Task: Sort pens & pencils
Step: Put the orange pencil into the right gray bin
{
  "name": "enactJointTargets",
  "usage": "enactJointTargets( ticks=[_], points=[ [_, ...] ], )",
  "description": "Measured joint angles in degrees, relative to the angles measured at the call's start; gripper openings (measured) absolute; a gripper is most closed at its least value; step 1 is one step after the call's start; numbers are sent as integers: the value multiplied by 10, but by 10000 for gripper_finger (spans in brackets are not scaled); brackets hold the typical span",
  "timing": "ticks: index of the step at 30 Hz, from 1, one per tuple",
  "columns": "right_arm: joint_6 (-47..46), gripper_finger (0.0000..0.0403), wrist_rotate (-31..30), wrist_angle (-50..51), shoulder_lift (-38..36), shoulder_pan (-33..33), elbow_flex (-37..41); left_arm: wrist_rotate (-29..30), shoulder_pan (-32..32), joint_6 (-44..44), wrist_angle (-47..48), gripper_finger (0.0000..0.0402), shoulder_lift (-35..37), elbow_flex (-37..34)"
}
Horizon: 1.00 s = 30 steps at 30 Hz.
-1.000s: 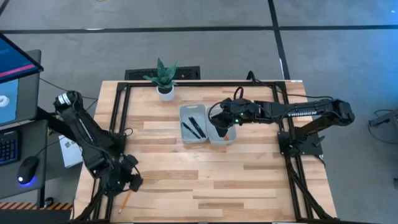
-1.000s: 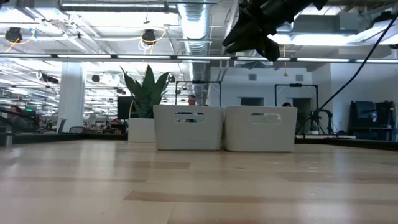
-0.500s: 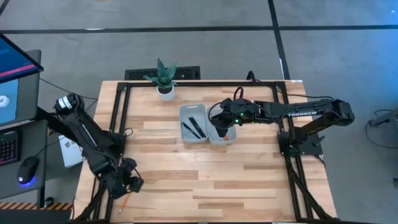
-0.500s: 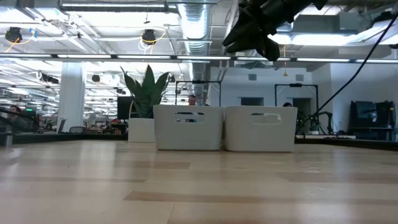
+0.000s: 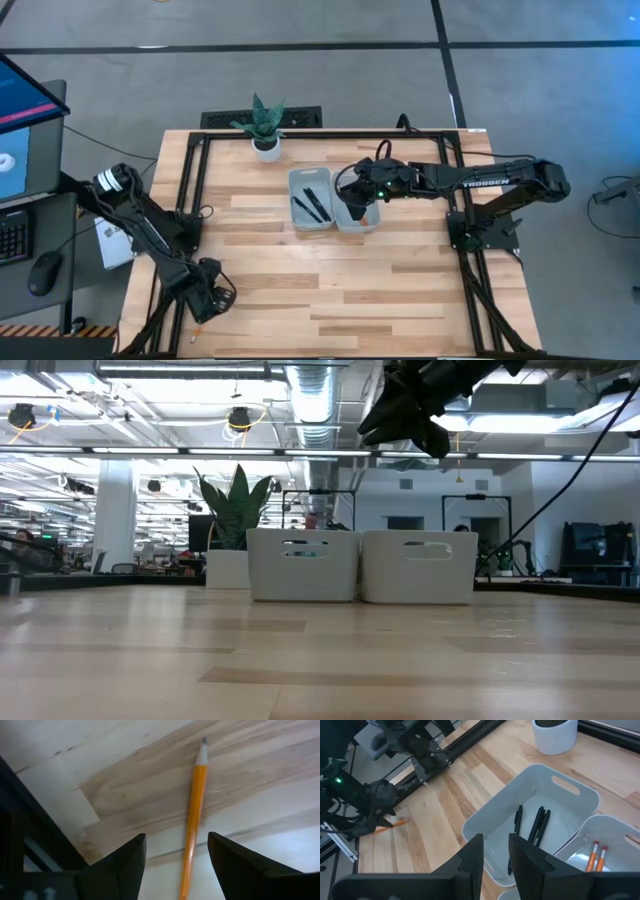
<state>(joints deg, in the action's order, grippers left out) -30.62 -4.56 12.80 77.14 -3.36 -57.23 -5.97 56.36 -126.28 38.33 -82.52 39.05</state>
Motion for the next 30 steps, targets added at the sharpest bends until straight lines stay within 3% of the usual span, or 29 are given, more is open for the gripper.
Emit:
enactJointTargets(
  ticks=[9, 25, 30],
  points=[
    [-14, 113, 0, 0, 0, 0, 0, -7, -39, 53, 1, 203, -14, 1],
    [-14, 113, 0, 0, 0, 0, 0, -25, -44, 80, -2, 202, -61, 19],
    [-14, 113, 0, 0, 0, 0, 0, -23, -44, 81, -5, 175, -62, 19]
  ],
)
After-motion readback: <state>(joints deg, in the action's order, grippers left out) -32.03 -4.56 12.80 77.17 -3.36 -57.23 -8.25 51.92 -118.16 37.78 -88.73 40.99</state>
